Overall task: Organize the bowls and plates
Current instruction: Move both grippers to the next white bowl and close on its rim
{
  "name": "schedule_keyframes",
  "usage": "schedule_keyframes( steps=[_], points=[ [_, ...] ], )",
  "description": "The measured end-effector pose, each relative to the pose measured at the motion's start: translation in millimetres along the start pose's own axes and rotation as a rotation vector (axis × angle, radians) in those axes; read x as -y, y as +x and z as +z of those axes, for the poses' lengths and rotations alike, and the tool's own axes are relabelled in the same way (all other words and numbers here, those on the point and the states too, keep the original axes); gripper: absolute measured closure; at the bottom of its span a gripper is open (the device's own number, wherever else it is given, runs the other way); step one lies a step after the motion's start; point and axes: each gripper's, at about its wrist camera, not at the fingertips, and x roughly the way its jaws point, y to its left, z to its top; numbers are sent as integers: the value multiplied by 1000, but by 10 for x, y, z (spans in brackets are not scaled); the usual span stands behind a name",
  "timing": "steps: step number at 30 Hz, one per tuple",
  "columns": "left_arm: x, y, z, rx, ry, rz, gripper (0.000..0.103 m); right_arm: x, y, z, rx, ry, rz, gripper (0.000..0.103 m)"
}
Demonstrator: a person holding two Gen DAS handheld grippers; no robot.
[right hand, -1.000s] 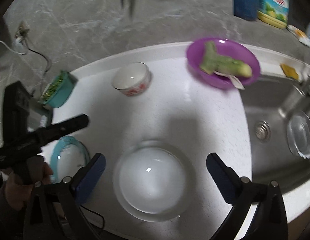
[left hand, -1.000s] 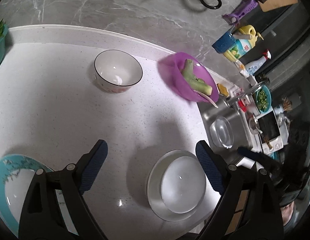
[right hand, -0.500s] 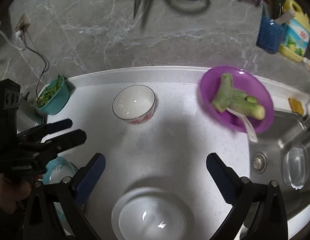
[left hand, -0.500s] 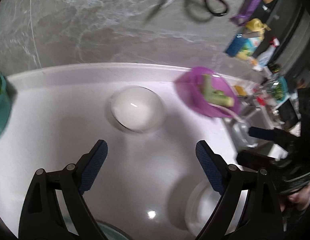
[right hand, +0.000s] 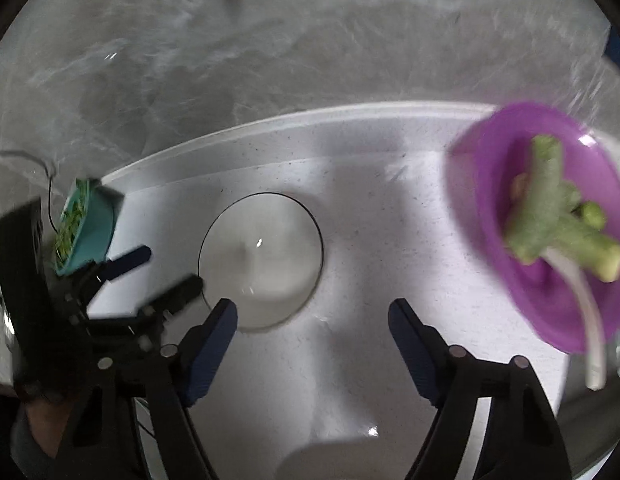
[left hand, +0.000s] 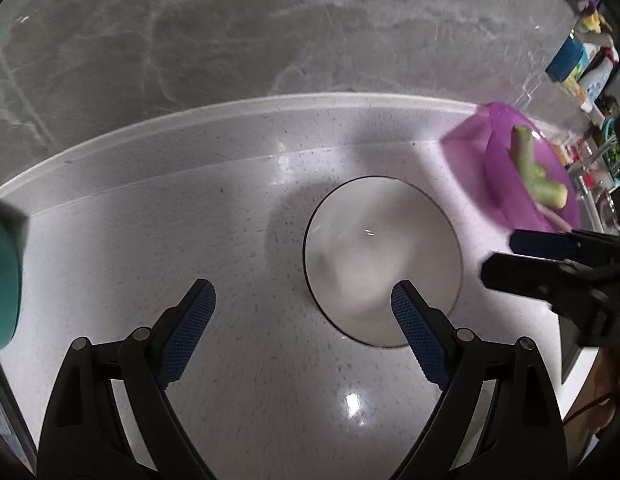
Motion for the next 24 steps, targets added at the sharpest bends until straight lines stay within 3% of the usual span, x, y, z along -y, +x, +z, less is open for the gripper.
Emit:
schedule_keyframes(
  steps=[1,3,7,12,22,24],
  points=[
    [-15,55,14,-7,3,-15,13,4,62,26,-10,5,-3,38],
    [-53,152,12,-18,2,-42,13,1,163,64,-24,10,6,43],
    [-99,325,47,-47,-10,-69,13,-13,367,111,-66,-7,5,43],
    [-127,450,68,-61,-3,-48,13,40,525,174,-93,14,19,43],
    [-242,470,88,-38,-26,-25,16,161,621,206,-105,26,-8,44],
    [-242,467,101,-35,-22,-32,28,141,678,220,-112,33,5,48]
  ],
)
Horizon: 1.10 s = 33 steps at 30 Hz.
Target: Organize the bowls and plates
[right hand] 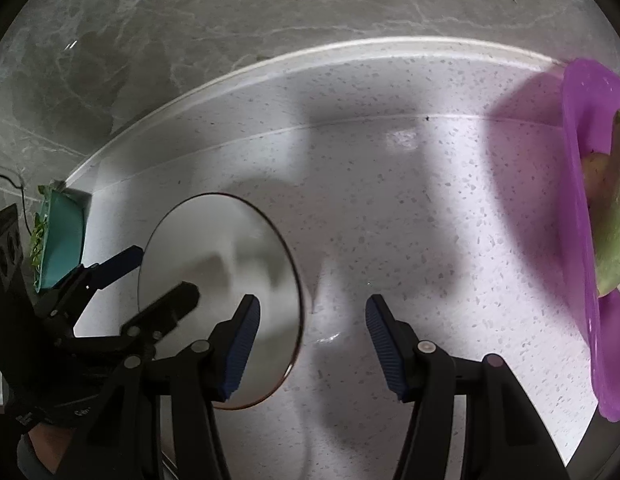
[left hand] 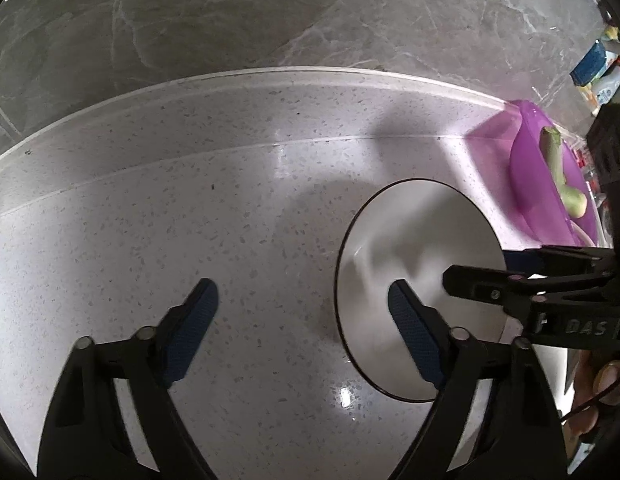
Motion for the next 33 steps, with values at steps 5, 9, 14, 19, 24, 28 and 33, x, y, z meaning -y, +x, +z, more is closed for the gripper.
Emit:
schedule_keyframes(
  steps=[5,9,14,19,24,28,33],
  points=[
    [15,59,-11,-17,5,2,67,-70,105,16,-14,-15,6,64],
    [75,87,-17,-23,13,-10,75,-139,149,12,-23,-45,-10,82],
    [161,132,-33,-50,25,-41,87,-183,164,-2,-25,-63,-32,87],
    [219,224,-74,-73,25,-60,91,-116,169,-7,-27,-23,13,89],
    [276,246,-83,-77,34,-54,92,-55,142,-19,-27,-5,27,88],
    [286,231,-88,-77,24,-55,92,-64,141,-33,-31,1,34,89],
    [280,106,-108,-73,29,-50,92,-82,78,-46,-31,-1,45,90]
  ],
)
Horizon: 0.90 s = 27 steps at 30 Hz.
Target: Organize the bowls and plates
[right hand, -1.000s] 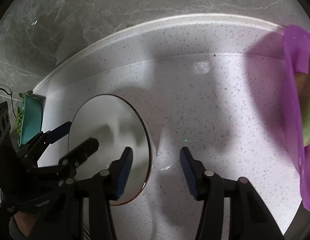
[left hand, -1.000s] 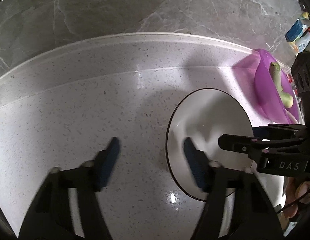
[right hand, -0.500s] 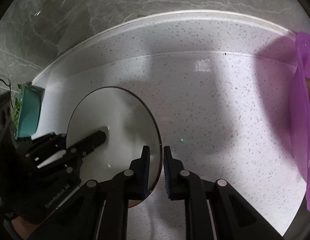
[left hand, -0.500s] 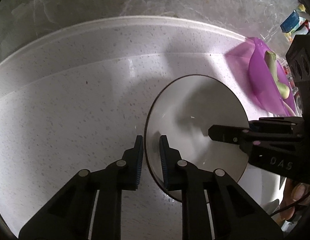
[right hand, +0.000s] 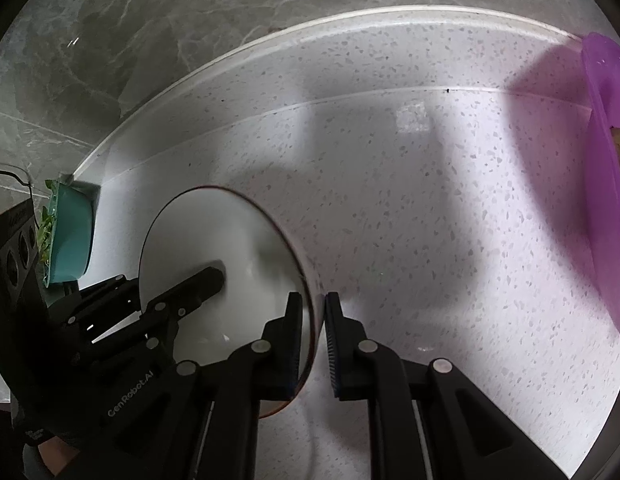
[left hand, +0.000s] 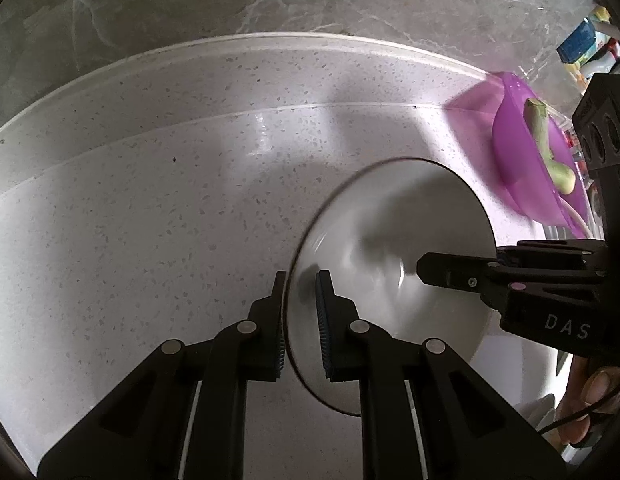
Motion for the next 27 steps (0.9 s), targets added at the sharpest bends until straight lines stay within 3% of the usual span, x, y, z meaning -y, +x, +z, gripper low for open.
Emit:
schedule_keyframes(
  steps=[11,20,21,23,24,25,27],
  points=[
    [168,-38,-76,1,-2,-9,92,114,-114,-132,13,23,-9,91],
    [167,84,-33,13,5,40,91,98,-11,-123,2,17,-13,90],
    [148,91,-24,9,-4,38,87,93,-6,-114,0,13,-6,87],
    [122,98,-23,0,-16,44,65,71,-17,-114,2,9,-14,87],
    [118,88,-28,6,-14,49,38,62,-38,-117,8,6,-13,85],
    [116,81,-36,9,-12,53,25,66,-57,-118,13,5,-16,80],
    [128,56,-56,2,-9,60,25,60,-92,-121,14,2,-33,78]
  ],
)
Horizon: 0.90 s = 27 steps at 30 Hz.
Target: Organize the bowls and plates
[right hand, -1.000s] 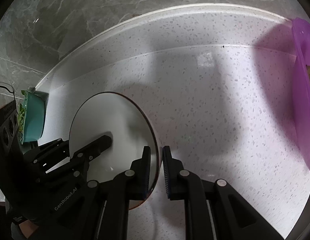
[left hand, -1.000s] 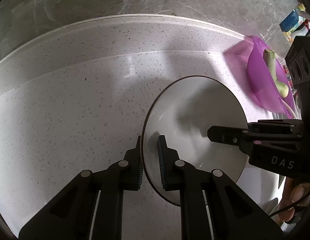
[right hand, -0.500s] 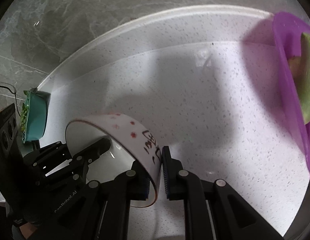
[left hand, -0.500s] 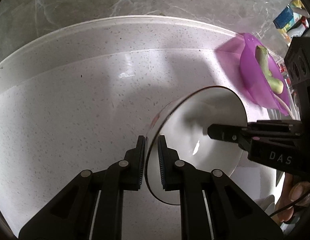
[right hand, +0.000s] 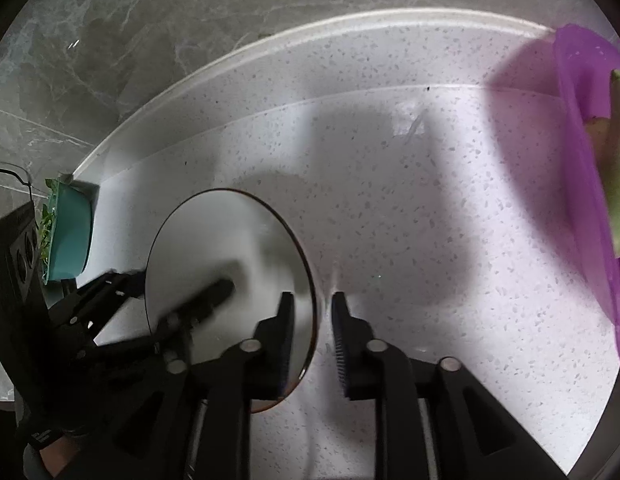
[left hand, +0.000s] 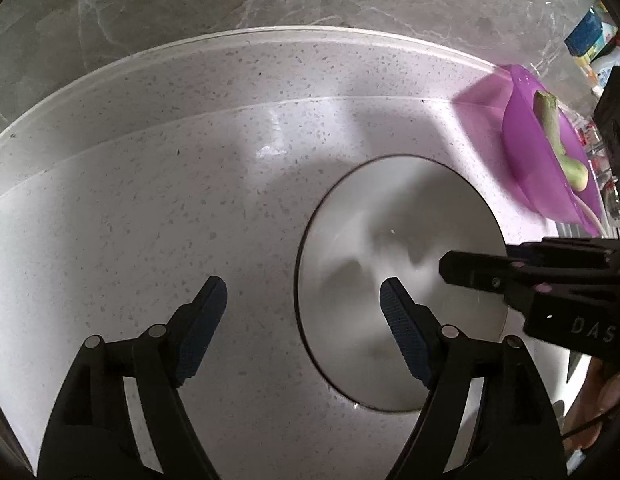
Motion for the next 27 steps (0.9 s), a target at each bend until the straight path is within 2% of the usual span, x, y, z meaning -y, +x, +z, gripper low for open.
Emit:
schedule_keyframes(
  steps=[3,5,6,7,8,9,10,19,27],
  points=[
    [28,-45,-31,3,6,1,25,-30,-51,-14,-7,-10,-15,70],
    [24,-70,-52,7,5,-2,29,-48,-64,-22,-14,-13,-16,70],
    [21,-85,-57,12,5,-3,44,-53,-66,-22,-16,-17,-22,70],
    [17,-97,-56,12,7,-8,69,-67,-71,-26,-15,-24,-27,71],
    [34,-93,-58,9,8,-10,79,-98,-60,-28,-19,-34,-34,71],
    [47,-93,-61,5,12,-15,84,-108,-50,-29,-21,-38,-38,76],
    [70,-81,-52,-2,18,-21,86,-106,-37,-20,-26,-39,-38,88],
    [57,-30,-33,-15,6,-53,88,-30,-36,-30,-16,-6,-7,89],
    [80,-93,-32,-23,6,-61,89,-34,-99,-28,1,1,-18,91]
  ],
)
